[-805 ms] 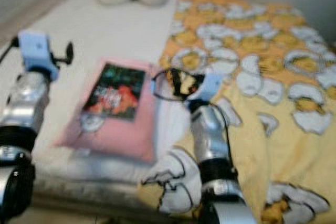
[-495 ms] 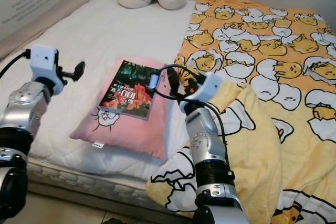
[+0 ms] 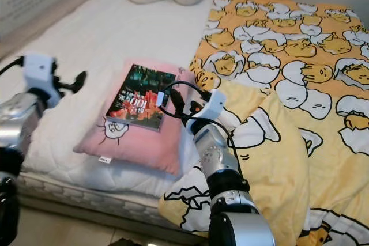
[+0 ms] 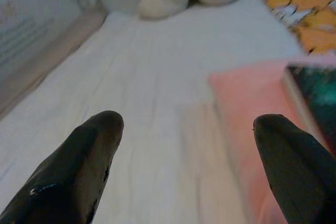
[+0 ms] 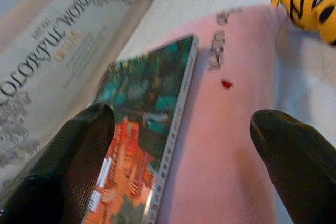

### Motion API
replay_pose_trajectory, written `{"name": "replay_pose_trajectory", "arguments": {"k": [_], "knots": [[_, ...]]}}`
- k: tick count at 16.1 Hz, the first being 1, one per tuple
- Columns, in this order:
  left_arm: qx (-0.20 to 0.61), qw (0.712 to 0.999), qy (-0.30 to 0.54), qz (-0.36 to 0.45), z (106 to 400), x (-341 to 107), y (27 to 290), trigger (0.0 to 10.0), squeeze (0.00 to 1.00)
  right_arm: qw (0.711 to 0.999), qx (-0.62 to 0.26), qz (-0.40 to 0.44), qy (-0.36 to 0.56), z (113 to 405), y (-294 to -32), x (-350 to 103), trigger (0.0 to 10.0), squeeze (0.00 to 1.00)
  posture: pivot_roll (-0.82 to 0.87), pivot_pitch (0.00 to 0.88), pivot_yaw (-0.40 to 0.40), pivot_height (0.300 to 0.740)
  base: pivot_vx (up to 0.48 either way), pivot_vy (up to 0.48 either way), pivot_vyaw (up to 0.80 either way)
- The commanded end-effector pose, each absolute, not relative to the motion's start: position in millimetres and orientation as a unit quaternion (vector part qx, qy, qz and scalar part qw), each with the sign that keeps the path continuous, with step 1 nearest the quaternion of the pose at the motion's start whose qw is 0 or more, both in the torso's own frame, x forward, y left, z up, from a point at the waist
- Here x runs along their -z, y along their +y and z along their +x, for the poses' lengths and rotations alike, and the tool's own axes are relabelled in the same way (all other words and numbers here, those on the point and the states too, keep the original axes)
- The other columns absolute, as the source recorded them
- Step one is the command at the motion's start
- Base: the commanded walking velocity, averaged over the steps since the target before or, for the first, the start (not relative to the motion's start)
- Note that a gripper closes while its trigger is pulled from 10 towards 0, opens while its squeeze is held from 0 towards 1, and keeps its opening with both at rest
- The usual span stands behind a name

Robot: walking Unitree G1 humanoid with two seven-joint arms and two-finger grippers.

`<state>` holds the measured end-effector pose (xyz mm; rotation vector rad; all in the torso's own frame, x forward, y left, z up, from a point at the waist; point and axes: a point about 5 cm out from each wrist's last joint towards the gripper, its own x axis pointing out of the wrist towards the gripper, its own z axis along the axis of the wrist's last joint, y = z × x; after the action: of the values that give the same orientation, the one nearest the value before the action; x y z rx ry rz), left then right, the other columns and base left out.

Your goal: Clean up the room

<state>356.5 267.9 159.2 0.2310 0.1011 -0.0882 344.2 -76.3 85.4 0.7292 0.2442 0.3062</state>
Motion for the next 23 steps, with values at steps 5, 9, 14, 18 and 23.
{"name": "replay_pose_trajectory", "arguments": {"k": [5,9,14,18,23], "knots": [[0.036,0.992,0.044,0.117,346.8,-162.4,275.6,10.0,0.00,0.902,-0.211,0.352,0.131,343.6,-26.4,-97.2,10.0,0.00,0.07,0.082,0.006,0.740,0.000,0.000,0.00],[0.040,0.991,0.051,0.113,344.8,-160.0,271.4,10.0,0.00,0.885,-0.232,0.359,0.186,335.7,-6.2,-86.2,10.0,0.00,0.06,0.082,0.003,0.740,0.000,0.000,0.00],[0.043,0.991,0.052,0.112,345.7,-159.3,266.4,10.0,0.00,0.882,-0.251,0.347,0.198,334.8,2.4,-86.7,10.0,0.00,0.06,0.082,-0.001,0.740,0.000,0.000,0.00],[0.043,0.991,0.056,0.110,343.7,-156.2,264.9,10.0,0.00,0.870,-0.265,0.349,0.225,332.6,9.9,-84.5,9.9,0.00,0.06,0.085,-0.010,0.740,0.000,0.000,0.00],[0.043,0.991,0.059,0.110,343.0,-154.5,263.5,10.0,0.00,0.861,-0.280,0.353,0.234,332.5,18.4,-89.2,0.0,0.00,0.06,0.085,-0.014,0.740,0.000,0.000,0.00]]}}
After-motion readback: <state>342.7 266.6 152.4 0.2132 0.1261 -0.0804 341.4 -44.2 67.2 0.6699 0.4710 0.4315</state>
